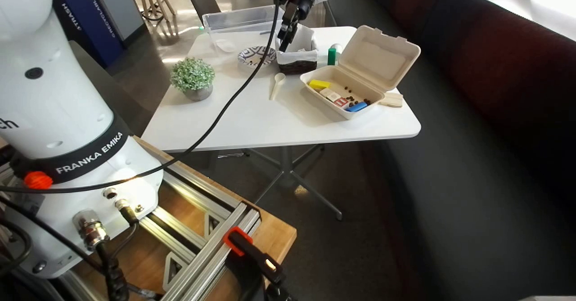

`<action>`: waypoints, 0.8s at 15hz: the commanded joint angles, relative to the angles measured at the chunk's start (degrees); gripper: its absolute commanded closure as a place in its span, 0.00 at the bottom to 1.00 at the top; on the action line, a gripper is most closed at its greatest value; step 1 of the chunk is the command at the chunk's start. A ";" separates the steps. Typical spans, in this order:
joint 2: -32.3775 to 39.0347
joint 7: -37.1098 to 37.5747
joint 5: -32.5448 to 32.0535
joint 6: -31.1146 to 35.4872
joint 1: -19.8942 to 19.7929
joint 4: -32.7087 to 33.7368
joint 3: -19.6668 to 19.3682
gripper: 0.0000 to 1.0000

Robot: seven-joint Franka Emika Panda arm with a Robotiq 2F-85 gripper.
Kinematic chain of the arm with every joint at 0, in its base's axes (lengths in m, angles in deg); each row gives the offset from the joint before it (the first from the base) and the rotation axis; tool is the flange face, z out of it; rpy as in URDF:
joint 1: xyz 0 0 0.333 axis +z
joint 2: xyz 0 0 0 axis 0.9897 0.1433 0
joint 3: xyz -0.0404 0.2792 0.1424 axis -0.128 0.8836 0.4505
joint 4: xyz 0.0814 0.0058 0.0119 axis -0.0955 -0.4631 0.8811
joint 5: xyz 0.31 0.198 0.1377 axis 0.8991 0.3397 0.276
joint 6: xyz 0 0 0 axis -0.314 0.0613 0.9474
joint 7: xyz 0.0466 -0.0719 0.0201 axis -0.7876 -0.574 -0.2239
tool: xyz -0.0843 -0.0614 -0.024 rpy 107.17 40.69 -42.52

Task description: Pull the basket to the center of the table

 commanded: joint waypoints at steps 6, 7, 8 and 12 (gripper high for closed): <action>-0.69 -4.40 1.82 2.80 -1.76 10.43 2.06 0.00; -2.59 -5.76 1.62 4.20 -1.46 9.53 2.22 0.00; -5.93 -8.13 0.60 6.51 -0.66 5.83 1.98 0.00; -10.35 -16.54 -4.78 6.68 2.19 7.68 0.19 0.00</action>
